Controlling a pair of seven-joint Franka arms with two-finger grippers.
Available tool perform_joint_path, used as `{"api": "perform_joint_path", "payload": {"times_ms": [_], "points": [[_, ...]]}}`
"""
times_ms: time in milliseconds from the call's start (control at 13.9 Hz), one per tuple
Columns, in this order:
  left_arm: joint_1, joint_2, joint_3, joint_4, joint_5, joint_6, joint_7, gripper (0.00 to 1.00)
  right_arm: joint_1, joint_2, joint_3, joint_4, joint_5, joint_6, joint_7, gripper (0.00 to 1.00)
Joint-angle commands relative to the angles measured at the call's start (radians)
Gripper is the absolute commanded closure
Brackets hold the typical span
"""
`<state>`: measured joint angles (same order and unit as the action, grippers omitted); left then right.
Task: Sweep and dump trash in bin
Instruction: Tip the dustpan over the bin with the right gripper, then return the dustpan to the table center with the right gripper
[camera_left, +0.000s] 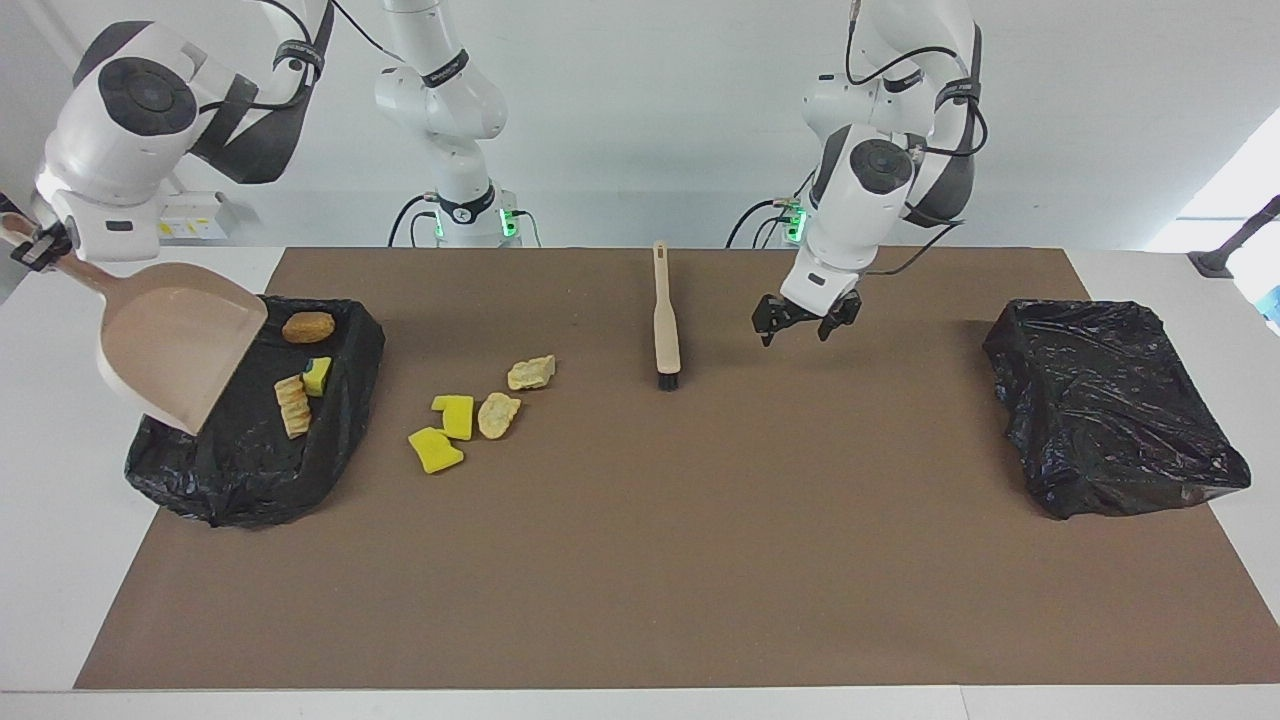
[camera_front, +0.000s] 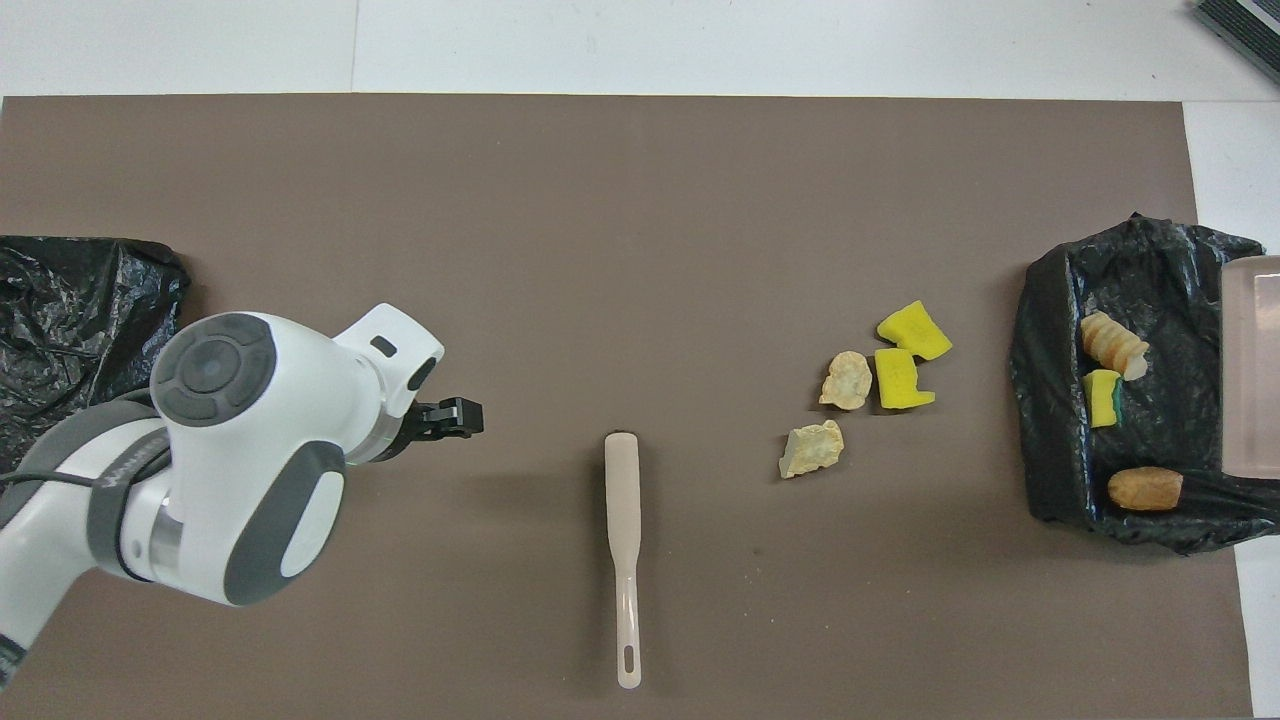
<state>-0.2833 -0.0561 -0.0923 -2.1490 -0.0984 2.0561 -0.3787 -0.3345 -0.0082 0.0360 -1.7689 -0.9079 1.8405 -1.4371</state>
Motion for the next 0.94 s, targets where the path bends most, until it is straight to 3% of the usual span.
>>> {"api": "perform_joint_path", "payload": {"times_ms": [0,432,648,863], "points": [[0.113,-0.047,-0.01,0.0,0.013,-0.073,0.139,0.0,-0.029,-0.026,0.004,0.014,0.082,0.014,0.018,1.0],[0.304,-0.073,-0.01,0.047,0.013,-0.129,0.352,0.0,-0.017,-0.026,0.008,0.032,0.467,-0.024,0.085,1.0],[0.383,-0.067,-0.01,0.174,0.013,-0.272,0.446,0.0,0.001,-0.027,0.028,0.029,0.587,-0.073,0.306,1.0],[0.409,-0.061,-0.01,0.291,0.013,-0.378,0.466,0.0,0.092,-0.036,0.031,0.023,0.656,-0.15,0.577,1.0]]}}
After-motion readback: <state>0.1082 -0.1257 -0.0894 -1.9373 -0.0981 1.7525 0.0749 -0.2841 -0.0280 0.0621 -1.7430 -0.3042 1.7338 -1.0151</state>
